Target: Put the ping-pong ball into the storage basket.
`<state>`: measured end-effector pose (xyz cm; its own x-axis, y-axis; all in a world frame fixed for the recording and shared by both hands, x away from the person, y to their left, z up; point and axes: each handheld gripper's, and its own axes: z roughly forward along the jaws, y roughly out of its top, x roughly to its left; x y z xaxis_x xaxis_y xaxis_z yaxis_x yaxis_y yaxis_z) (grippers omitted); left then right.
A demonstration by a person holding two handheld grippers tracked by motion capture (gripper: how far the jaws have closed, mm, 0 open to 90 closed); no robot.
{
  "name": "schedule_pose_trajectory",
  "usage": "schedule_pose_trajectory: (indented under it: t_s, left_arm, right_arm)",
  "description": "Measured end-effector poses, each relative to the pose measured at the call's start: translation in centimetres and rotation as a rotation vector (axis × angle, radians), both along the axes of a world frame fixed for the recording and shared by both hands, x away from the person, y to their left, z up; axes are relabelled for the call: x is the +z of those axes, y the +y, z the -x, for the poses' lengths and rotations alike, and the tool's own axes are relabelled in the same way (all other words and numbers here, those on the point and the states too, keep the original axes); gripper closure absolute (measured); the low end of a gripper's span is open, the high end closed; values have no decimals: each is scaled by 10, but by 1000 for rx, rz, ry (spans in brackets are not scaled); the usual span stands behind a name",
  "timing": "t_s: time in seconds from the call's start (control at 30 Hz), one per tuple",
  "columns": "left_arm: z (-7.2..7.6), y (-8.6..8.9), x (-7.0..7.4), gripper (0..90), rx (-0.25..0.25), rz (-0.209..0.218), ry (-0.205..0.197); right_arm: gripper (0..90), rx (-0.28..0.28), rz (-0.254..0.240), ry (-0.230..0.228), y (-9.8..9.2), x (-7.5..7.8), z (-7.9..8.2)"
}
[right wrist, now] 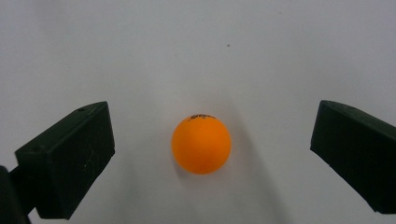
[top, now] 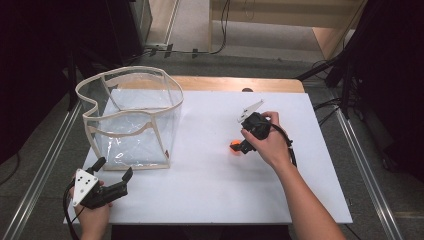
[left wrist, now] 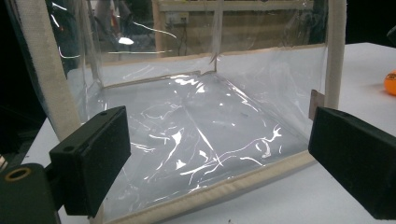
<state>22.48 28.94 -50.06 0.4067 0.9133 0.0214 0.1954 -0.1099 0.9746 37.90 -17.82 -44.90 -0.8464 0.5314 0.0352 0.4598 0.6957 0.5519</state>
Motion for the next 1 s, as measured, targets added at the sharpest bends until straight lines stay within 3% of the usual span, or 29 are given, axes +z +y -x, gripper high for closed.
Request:
schedule_pose_trajectory:
  t_s: [0.17, 0.3, 0.33, 0.5, 0.9, 1.0]
  left_arm:
    - [0, 0, 0, 61, 1, -1, 1]
    - [0, 0, 0, 61, 1, 1, 1]
    - [0, 0, 0, 61, 1, 2, 2]
    - [0, 0, 0, 61, -1, 1, 2]
    - [0, 1, 0, 61, -1, 2, 5]
    - [0, 1, 0, 61, -2, 3, 4]
  right_arm:
    - [57, 14, 55, 35, 6, -6, -2]
    - [60, 20, 60, 55, 8, -9, -4]
    - [149, 19, 67, 62, 8, -10, -5]
    - [261, 26, 100, 97, 9, -13, -5]
    - [349, 23, 173, 121, 17, -23, -7]
    - [431, 3, 193, 143, 20, -27, -9]
